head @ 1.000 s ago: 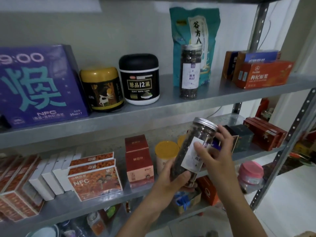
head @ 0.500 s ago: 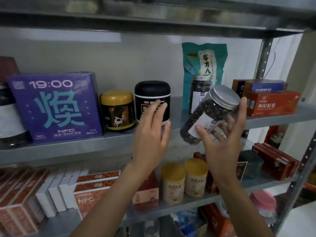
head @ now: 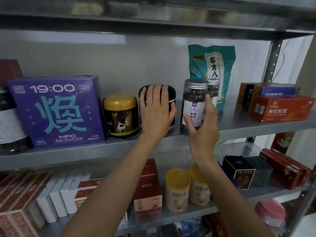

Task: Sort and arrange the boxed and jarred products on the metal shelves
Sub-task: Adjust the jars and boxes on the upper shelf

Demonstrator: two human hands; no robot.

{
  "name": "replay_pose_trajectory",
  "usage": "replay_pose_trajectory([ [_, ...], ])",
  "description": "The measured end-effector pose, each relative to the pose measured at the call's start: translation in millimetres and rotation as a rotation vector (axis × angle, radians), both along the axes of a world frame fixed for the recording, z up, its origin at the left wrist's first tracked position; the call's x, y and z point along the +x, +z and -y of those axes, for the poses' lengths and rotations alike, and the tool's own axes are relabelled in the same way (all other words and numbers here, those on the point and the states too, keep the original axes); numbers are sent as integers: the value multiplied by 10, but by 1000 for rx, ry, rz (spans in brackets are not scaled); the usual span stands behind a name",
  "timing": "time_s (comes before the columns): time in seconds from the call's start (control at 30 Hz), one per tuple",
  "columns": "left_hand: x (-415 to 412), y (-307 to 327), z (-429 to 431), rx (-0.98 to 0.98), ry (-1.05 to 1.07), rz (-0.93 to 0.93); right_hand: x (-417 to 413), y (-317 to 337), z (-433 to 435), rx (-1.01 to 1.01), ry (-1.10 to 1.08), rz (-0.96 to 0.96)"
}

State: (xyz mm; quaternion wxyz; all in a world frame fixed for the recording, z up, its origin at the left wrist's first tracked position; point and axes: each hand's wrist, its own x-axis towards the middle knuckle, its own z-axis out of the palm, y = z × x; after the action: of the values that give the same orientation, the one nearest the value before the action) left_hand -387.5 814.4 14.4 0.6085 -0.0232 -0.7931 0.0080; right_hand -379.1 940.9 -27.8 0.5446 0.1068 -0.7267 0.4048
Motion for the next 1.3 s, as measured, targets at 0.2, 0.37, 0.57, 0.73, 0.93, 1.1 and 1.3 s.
replay_pose_trajectory([
  [0.2, -62, -37, 8, -3, -4, -61, -198, -280, 103, -66, -175, -4],
  [0.37, -59, -42, 5, -7, 0, -75, -246, -235, 120, -48, -181, 103],
  [0.57, -58, -27, 11, -2, -3, -81, -260, -174, -168, -290, -6, 44],
  [0.73, -45, -22, 5, -11, -6, -75, -401, -167, -477, 10, -6, 432],
  [0.93, -5, -32, 17, -22, -16, -3, -156, -231, -550, -35, 33, 378],
  [1.1, 119, -107, -53, 81, -182, -27, 388, -398, -636, -251, 305, 319],
  [1.3, 865, -867, -597, 877, -945, 144, 1208, -1108, -635, -418, 635, 498],
])
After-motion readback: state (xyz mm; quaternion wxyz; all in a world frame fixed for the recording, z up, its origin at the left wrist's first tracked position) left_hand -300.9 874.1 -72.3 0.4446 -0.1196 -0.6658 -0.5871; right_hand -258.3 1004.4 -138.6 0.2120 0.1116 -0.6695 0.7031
